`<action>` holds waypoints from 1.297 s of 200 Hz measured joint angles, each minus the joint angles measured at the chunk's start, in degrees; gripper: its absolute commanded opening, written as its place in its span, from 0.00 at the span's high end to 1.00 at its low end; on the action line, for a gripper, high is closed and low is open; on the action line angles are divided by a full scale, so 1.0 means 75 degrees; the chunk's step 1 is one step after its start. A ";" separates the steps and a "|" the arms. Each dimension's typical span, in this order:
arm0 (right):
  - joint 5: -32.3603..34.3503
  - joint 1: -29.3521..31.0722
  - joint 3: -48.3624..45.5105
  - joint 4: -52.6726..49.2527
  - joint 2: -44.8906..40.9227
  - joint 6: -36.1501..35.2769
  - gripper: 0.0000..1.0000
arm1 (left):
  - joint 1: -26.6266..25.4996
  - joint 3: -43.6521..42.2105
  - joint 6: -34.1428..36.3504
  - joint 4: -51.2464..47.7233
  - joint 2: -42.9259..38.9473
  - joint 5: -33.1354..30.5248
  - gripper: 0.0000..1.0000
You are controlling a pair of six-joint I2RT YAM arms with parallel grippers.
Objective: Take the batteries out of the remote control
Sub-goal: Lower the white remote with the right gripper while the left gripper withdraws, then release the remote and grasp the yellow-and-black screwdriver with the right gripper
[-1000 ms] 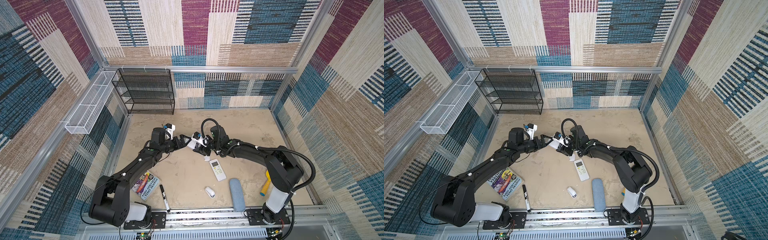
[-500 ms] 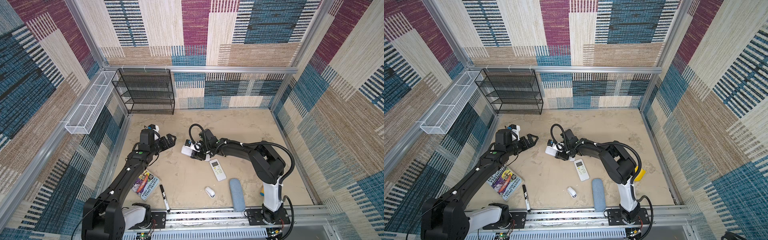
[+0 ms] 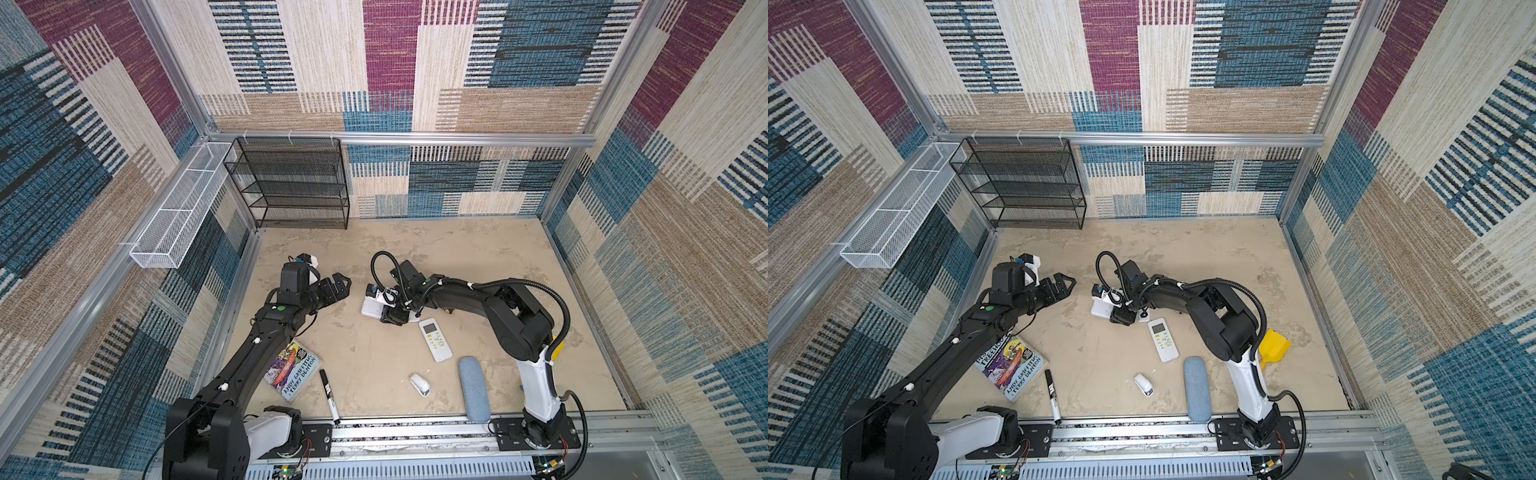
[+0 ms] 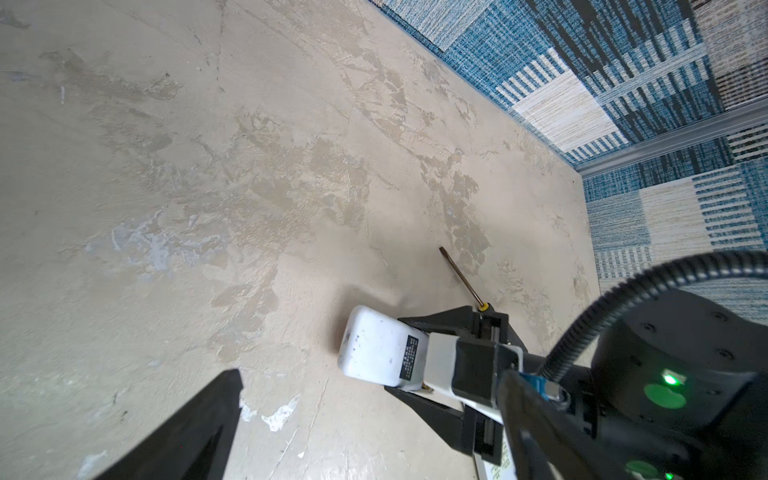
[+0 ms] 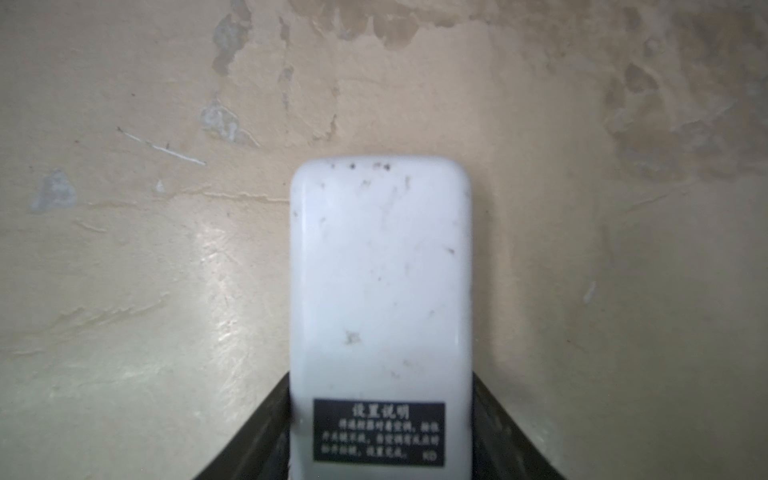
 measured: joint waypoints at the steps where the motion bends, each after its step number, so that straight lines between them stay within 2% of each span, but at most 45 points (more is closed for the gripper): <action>1: -0.0009 0.0000 0.0012 -0.0003 0.0006 -0.0003 0.34 | 0.0000 -0.0006 0.0000 0.0003 0.0000 0.0000 0.01; 50: -0.0085 0.0000 0.0093 -0.0090 0.0044 0.0058 0.21 | 0.0000 -0.0067 -0.0003 -0.0009 -0.0006 -0.0003 0.02; 84: -0.0157 -0.0041 0.0038 -0.0146 -0.0012 0.0152 0.17 | 0.0006 -0.0058 -0.0023 -0.0157 -0.0006 -0.0087 0.01; 162: -0.0437 -0.0085 -0.1282 -0.0344 -0.1075 0.0557 0.17 | 0.0015 0.0134 -0.0038 -0.0595 0.0102 -0.0178 0.02; 198: -0.0976 0.0009 -0.1769 -0.0289 -0.1594 0.0831 0.18 | 0.0012 0.0504 -0.0058 -0.0991 0.0449 -0.0166 0.03; 259: -0.1746 0.0230 -0.2232 0.0358 -0.1722 0.1431 0.19 | 0.0003 0.0621 -0.0087 -0.1244 0.0848 0.0111 0.04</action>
